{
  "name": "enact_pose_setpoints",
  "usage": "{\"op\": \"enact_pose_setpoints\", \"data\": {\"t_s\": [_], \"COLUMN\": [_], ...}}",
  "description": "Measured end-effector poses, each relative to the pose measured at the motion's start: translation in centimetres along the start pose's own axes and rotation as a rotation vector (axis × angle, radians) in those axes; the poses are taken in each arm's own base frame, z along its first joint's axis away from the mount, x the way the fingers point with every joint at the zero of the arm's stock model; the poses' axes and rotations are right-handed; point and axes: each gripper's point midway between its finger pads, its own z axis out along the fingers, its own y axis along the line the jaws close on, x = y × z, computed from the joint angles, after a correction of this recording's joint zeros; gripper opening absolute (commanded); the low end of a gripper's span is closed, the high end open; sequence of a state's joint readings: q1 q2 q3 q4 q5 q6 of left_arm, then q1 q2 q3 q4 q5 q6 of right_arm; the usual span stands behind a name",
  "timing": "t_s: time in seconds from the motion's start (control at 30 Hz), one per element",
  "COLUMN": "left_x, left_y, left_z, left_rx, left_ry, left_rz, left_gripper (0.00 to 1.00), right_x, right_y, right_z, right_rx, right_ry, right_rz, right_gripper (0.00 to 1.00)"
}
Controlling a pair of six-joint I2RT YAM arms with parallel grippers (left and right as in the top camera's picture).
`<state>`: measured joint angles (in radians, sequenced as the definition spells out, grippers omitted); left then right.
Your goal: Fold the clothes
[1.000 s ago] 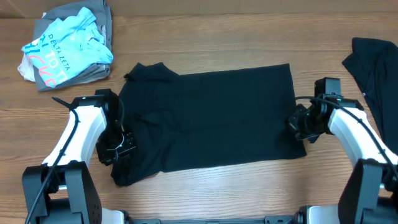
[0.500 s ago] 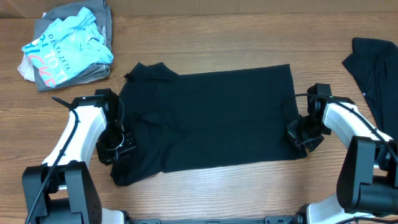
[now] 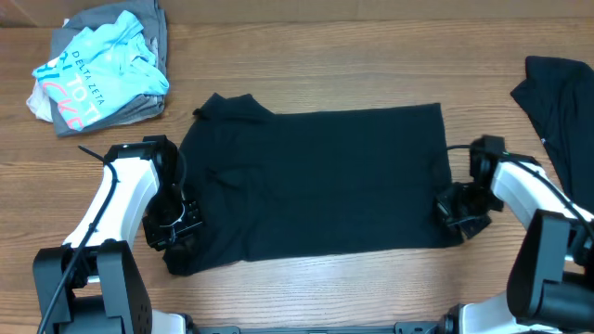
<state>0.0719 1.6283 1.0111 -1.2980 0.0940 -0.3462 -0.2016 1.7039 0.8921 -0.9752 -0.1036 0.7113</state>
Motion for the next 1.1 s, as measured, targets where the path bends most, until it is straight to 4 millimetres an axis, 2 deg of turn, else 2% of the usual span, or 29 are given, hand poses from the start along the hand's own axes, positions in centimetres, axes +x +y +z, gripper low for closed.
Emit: {"op": "enact_pose_setpoints", "data": {"t_s": [0.17,0.3,0.6,0.7,0.77,0.8,0.83,0.87,0.9,0.93,0.97,1.0,1.07,1.1], "left_x": [0.4,0.8,1.9,2.0,1.7,1.4,0.9,0.5,0.0,-0.5,-0.9,-1.2,-1.8,-2.0], "left_y": [0.1,0.2,0.1,0.0,-0.3,-0.7,-1.3,-2.0,-2.9,-4.1,-5.2,-6.5,-8.6,-9.9], "left_z": [-0.2,-1.1,-3.5,-4.3,-5.8,-6.7,-8.1,-9.5,-11.3,-13.3,-15.2,-17.1,-20.1,-21.7], "left_rx": [-0.002,0.011,0.067,0.088,0.119,0.141,0.176,0.212,0.259,0.308,0.356,0.406,0.488,0.53], "left_ry": [0.005,-0.029,-0.138,-0.185,-0.244,-0.277,-0.33,-0.378,-0.437,-0.505,-0.563,-0.624,-0.729,-0.786], "left_rz": [-0.022,-0.041,-0.055,-0.05,-0.041,-0.036,-0.024,-0.005,0.024,0.072,0.107,0.15,0.228,0.27], "left_gripper": [0.04,0.04,0.04,0.04,0.04,0.07,0.18,0.38,0.59,0.81,0.95,1.0,1.0,1.0], "right_x": [-0.7,-1.6,-2.1,-2.3,-2.9,-3.2,-3.7,-4.1,-4.6,-5.1,-5.5,-5.9,-6.3,-6.4], "right_y": [-2.6,-4.6,-6.2,-6.8,-6.5,-6.2,-5.6,-5.0,-4.2,-3.1,-2.1,-0.7,1.6,2.8], "right_z": [0.0,-0.2,-0.5,-1.4,-2.9,-3.7,-5.0,-6.4,-7.8,-9.4,-10.8,-12.5,-14.8,-15.8], "right_rx": [-0.015,-0.033,0.003,0.042,0.029,0.014,-0.018,-0.057,-0.106,-0.166,-0.231,-0.307,-0.423,-0.475], "right_ry": [0.065,0.093,0.096,0.094,0.072,0.057,0.027,-0.001,-0.033,-0.063,-0.092,-0.126,-0.17,-0.188], "right_rz": [0.133,0.215,0.239,0.245,0.246,0.246,0.241,0.235,0.222,0.198,0.166,0.122,0.038,-0.01], "right_gripper": [0.04,0.04,0.04,0.04,0.04,0.04,0.04,0.1,0.27,0.49,0.66,0.79,0.91,0.93]}}
